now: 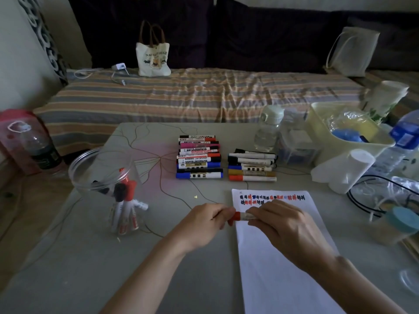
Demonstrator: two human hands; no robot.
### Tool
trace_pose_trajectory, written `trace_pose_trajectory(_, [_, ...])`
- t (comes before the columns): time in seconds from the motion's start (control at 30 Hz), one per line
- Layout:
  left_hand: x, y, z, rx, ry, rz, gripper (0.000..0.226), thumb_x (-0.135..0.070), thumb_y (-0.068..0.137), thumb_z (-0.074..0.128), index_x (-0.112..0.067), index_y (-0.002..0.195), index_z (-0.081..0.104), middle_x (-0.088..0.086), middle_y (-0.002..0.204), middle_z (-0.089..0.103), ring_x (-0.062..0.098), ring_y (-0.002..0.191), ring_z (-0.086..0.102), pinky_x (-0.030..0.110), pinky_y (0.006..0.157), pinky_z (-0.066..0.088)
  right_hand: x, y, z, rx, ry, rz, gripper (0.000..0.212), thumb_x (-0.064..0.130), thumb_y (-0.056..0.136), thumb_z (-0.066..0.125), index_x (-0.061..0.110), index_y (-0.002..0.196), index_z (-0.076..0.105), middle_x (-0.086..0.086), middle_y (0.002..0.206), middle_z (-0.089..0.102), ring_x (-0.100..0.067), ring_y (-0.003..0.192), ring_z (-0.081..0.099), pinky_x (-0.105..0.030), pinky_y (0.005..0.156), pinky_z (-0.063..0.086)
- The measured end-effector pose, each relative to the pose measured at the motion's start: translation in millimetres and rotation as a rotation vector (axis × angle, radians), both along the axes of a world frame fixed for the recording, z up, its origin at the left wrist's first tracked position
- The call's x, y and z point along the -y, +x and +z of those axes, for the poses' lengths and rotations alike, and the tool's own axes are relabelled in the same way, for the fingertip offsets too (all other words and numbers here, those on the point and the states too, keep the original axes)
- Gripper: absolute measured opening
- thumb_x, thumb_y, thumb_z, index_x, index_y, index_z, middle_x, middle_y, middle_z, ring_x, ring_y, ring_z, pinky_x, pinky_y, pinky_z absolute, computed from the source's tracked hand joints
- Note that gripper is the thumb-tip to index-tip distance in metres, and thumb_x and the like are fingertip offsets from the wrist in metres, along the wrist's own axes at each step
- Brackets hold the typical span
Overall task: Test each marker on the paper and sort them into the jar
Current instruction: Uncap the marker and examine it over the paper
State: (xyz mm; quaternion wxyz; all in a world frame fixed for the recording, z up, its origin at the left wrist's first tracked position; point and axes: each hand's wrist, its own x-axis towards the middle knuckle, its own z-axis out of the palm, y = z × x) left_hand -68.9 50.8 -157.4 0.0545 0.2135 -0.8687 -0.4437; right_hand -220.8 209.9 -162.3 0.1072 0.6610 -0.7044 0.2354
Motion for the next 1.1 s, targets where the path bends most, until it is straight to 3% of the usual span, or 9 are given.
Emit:
trace_pose_trajectory(0.17, [-4.0,-2.2,2.7,0.007,0.174,0.026,0.035,-0.043,0.099,0.045,-0.023,0.079,0.065,-0.012,0.06,0.052,0.008,0.054,0.045,0.03,0.059,0.038,-6.1,0.9,0.6,0.077,0.01,-0.008,0.019,0.03,0.091,0.063,0.02,0.105,0.071,0.008,0.085,0.067,-0.01,0.072,0.061,-0.029,0.059,0.053])
trace_pose_trajectory(0.3, [-30.3,-10.4,4.3,-0.231,0.618,0.217,0.018,-0.033,0.094,0.056,-0.024,0.101,0.07,-0.005,0.088,0.068,0.01,0.087,0.063,0.022,0.08,0.053,-6.1,7.4,-1.7,0.465,0.06,-0.098,0.007,0.024,0.093,0.062,0.024,0.099,0.066,0.018,0.078,0.065,0.0,0.068,0.06,-0.01,0.057,0.043])
trace_pose_trajectory(0.43, [-36.4,-19.9,5.2,-0.384,0.899,0.277,0.025,-0.025,0.098,0.05,-0.017,0.113,0.068,-0.001,0.11,0.071,0.015,0.112,0.062,0.032,0.099,0.047,-0.8,17.0,0.5,0.678,0.136,-0.127,0.011,0.031,0.098,0.051,0.033,0.094,0.062,0.024,0.074,0.066,-0.009,0.058,0.059,-0.016,0.053,0.045])
trace_pose_trajectory(0.53, [-46.5,-30.3,4.6,-0.437,0.995,0.387,0.026,-0.019,0.1,0.046,-0.006,0.113,0.065,0.005,0.107,0.073,0.014,0.107,0.067,0.031,0.099,0.047,6.7,23.5,4.8,0.71,0.082,-0.151,0.018,0.035,0.097,0.051,0.038,0.082,0.06,0.016,0.062,0.06,-0.006,0.052,0.054,-0.017,0.051,0.041])
trace_pose_trajectory(0.7, [-0.4,-32.5,-3.5,-0.547,0.795,0.939,0.023,-0.024,0.099,0.052,-0.013,0.084,0.065,0.004,0.088,0.073,0.017,0.091,0.067,0.027,0.085,0.049,-9.0,14.1,-9.3,0.281,0.03,-0.227,0.015,0.018,0.091,0.066,0.021,0.105,0.07,0.006,0.074,0.063,-0.012,0.059,0.058,-0.032,0.051,0.052])
trace_pose_trajectory(0.8, [9.8,-21.5,-12.2,-0.329,0.114,0.599,0.013,-0.028,0.096,0.056,-0.02,0.09,0.065,-0.009,0.089,0.069,0.006,0.084,0.063,0.016,0.069,0.042,-14.5,2.7,-16.2,0.297,0.051,-0.3,0.019,0.016,0.089,0.068,0.018,0.108,0.072,0.003,0.087,0.069,-0.011,0.068,0.062,-0.022,0.058,0.054])
trace_pose_trajectory(0.87, [4.6,-27.1,-25.7,-0.14,-0.154,0.394,0.01,-0.028,0.094,0.06,-0.019,0.094,0.064,-0.011,0.089,0.066,0.007,0.082,0.061,0.013,0.064,0.039,-7.2,0.1,-19.4,0.362,0.079,-0.338,0.029,0.018,0.092,0.065,0.02,0.121,0.066,0.002,0.102,0.07,-0.009,0.079,0.064,-0.016,0.067,0.053])
trace_pose_trajectory(0.97, [2.2,-37.0,-36.9,-0.012,-0.42,0.259,0.014,-0.029,0.094,0.06,-0.016,0.098,0.064,-0.005,0.095,0.065,0.015,0.087,0.06,0.027,0.074,0.048,-0.5,-3.7,-24.2,0.49,0.166,-0.35,0.037,0.019,0.096,0.058,0.032,0.13,0.054,0.005,0.114,0.064,-0.007,0.08,0.067,-0.021,0.071,0.057])
trace_pose_trajectory(1.1, [4.9,-41.2,-42.0,-0.001,-0.537,0.221,0.02,-0.037,0.092,0.061,-0.02,0.102,0.064,-0.004,0.103,0.064,0.017,0.093,0.058,0.031,0.078,0.048,-4.2,-11.2,-18.5,0.588,0.085,-0.29,0.031,0.006,0.096,0.055,0.034,0.107,0.063,0.008,0.111,0.063,0.004,0.082,0.067,-0.011,0.069,0.054])
